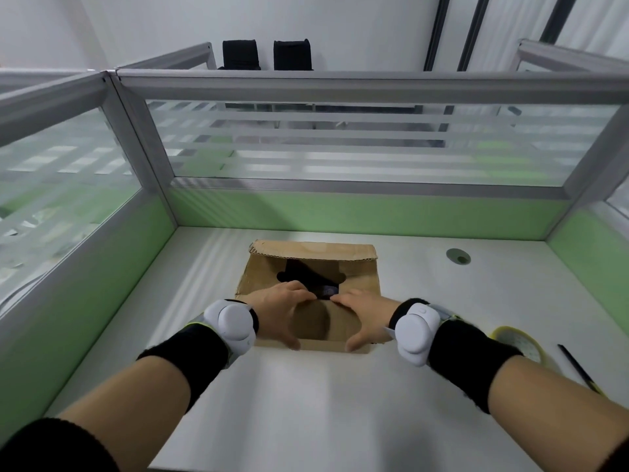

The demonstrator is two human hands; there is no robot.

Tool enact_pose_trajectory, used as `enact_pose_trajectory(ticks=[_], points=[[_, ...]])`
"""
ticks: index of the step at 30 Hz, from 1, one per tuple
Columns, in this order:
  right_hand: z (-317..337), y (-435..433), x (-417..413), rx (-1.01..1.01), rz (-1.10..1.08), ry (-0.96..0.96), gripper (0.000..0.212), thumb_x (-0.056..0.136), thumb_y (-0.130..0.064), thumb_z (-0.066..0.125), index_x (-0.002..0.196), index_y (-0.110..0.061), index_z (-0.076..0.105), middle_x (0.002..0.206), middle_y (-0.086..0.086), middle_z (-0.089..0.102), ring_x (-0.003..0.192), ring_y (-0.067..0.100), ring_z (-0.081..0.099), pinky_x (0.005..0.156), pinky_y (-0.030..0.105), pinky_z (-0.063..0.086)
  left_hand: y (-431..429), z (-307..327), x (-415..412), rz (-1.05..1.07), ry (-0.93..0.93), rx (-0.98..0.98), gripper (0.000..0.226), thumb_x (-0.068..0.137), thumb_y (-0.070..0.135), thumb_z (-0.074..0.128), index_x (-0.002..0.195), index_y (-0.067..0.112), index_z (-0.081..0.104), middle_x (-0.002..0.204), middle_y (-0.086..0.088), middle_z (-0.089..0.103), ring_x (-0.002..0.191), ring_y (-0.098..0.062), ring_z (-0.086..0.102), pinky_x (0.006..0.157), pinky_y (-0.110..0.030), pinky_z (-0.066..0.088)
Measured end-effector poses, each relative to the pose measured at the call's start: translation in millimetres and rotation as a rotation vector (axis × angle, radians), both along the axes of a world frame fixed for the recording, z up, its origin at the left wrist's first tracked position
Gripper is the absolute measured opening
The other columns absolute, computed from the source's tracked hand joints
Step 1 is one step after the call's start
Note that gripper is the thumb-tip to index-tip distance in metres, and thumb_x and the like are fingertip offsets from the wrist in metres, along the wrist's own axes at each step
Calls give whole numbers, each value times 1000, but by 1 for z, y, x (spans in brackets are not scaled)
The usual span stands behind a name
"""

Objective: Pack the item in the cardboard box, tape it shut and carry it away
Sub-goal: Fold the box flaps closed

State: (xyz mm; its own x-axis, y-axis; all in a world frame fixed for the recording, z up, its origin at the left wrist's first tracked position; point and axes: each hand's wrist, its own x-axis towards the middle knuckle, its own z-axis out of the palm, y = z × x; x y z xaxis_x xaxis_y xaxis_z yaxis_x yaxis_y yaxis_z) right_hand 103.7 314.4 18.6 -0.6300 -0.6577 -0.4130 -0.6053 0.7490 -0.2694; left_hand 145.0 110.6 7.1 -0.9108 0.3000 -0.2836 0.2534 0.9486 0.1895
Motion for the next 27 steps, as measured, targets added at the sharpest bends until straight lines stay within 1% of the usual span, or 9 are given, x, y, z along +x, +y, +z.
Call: enact_pose_trajectory(ticks=[4, 6, 9, 12, 15, 18, 21, 25, 27], points=[[12, 6, -11, -33, 7, -16, 80, 77, -42, 69, 143, -17, 32, 143, 4, 40, 129, 22, 42, 105, 30, 37, -4, 14, -7, -12, 3, 30, 72, 64, 50, 74, 127, 34, 45, 129, 15, 44, 110, -14, 52, 89, -34, 48], [18, 8, -17, -60, -3, -33, 71, 78, -44, 67, 139, -16, 41, 139, 3, 45, 126, 23, 46, 104, 31, 40, -8, 20, -12, -15, 2, 60, 63, 64, 53, 72, 121, 35, 51, 120, 16, 51, 104, -12, 55, 86, -31, 49], [25, 12, -27, -98, -43, -70, 66, 79, -45, 65, 137, -19, 45, 139, -1, 50, 126, 17, 48, 101, 26, 38, -15, 28, -23, 9, -11, 97, 52, 64, 62, 67, 110, 40, 57, 103, 22, 58, 92, -4, 57, 79, -24, 49], [31, 15, -40, -148, -95, -58, 58, 82, -42, 62, 135, -21, 48, 136, -2, 54, 122, 14, 52, 96, 22, 38, -21, 33, -37, 29, 64, 125, 40, 69, 61, 63, 104, 40, 62, 91, 26, 58, 80, 3, 54, 67, -7, 37], [35, 17, -54, -181, -137, 20, 47, 86, -34, 59, 129, -19, 54, 132, 1, 57, 118, 16, 55, 94, 22, 41, -24, 39, -54, 2, 167, 112, 27, 79, 54, 57, 98, 37, 66, 91, 21, 65, 74, 2, 54, 60, -5, 32], [36, 15, -64, -236, -187, 76, 38, 86, -26, 61, 122, -16, 61, 124, 4, 61, 113, 19, 59, 96, 25, 44, -25, 40, -65, 13, 195, 126, 24, 84, 49, 54, 99, 34, 65, 93, 18, 63, 81, -6, 59, 64, -15, 39], [34, 13, -71, -244, -192, 150, 36, 86, -25, 60, 121, -16, 61, 125, 3, 59, 115, 20, 56, 95, 25, 40, -24, 35, -71, 16, 225, 114, 28, 87, 45, 52, 110, 32, 61, 112, 13, 61, 94, -13, 60, 76, -27, 46], [24, 11, -81, -234, -213, 188, 37, 86, -23, 58, 122, -16, 59, 129, 4, 53, 117, 22, 51, 97, 30, 40, -24, 18, -78, 49, 271, 111, 36, 91, 41, 45, 125, 32, 49, 130, 10, 50, 111, -17, 54, 87, -39, 48], [18, 9, -84, -225, -225, 185, 39, 85, -21, 58, 124, -15, 57, 129, 5, 51, 119, 22, 49, 98, 30, 40, -24, 7, -81, 58, 302, 65, 39, 91, 42, 43, 130, 34, 43, 134, 11, 47, 116, -16, 51, 90, -38, 47]])
